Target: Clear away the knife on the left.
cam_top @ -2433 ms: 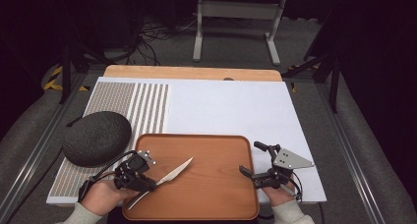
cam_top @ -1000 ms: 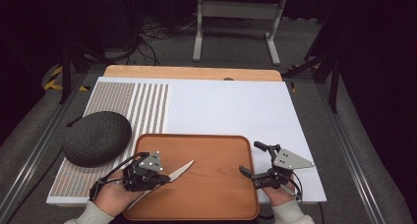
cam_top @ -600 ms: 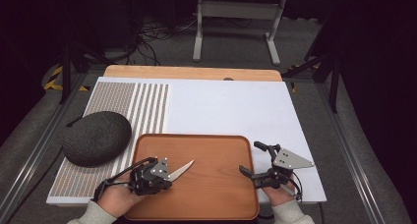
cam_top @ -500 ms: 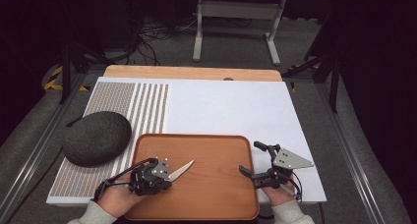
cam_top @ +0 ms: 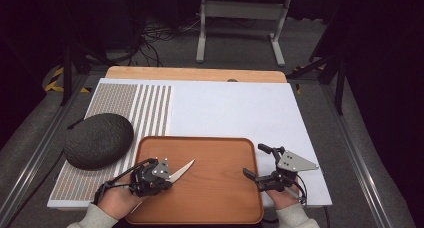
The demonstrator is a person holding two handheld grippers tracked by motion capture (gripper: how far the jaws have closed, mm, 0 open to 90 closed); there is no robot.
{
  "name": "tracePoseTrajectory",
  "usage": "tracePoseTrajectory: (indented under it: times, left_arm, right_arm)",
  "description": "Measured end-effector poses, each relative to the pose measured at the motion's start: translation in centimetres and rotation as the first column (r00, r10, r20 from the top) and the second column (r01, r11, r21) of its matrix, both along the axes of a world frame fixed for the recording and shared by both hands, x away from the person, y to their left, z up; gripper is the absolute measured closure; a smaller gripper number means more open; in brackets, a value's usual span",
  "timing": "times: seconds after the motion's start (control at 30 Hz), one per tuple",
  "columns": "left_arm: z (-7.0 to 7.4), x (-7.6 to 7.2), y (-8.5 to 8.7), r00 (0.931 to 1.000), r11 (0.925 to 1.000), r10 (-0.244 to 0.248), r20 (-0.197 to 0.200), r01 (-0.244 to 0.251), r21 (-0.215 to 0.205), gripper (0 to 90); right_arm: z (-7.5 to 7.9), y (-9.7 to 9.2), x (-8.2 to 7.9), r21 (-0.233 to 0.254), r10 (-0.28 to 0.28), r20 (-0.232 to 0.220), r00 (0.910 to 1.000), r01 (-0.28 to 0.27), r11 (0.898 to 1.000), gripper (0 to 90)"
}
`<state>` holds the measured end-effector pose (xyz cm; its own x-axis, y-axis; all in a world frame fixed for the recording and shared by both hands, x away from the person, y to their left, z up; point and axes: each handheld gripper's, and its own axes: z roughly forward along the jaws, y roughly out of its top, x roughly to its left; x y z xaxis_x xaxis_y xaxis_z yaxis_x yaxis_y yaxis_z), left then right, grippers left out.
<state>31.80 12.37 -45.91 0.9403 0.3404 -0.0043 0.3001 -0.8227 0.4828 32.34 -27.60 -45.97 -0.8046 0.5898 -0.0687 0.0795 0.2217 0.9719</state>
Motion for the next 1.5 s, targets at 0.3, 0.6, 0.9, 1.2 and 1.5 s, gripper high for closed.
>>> tracePoseTrajectory:
  times: [0.3,0.6,0.9,1.2,1.5]
  left_arm:
    - [0.0,0.5,0.8,0.9997,0.9997,0.024,-0.004,-0.024,-0.004,89.9]
    - [0.0,1.0,1.6,0.9973,0.9974,0.071,-0.019,-0.071,-0.003,89.9]
    - [0.0,1.5,2.5,0.9929,0.9933,0.115,-0.033,-0.115,-0.009,89.9]
    - [0.0,1.8,3.3,0.9884,0.9892,0.146,-0.042,-0.146,-0.012,89.9]
    - [0.0,2.2,4.1,0.9806,0.9823,0.185,-0.064,-0.187,-0.017,89.9]
  right_arm:
    - [0.0,0.0,0.0,-0.002,0.001,0.001,1.0,-0.001,1.0,3.7]
    - [0.0,0.0,0.0,-0.003,-0.002,0.002,1.0,0.002,1.0,3.7]
    - [0.0,0.0,0.0,-0.009,-0.001,0.005,1.0,0.002,1.0,3.8]
    - [0.0,0.0,0.0,-0.009,-0.001,0.005,1.0,0.001,1.0,3.8]
    - [0.0,0.0,-0.1,-0.01,0.0,0.005,1.0,0.0,1.0,3.8]
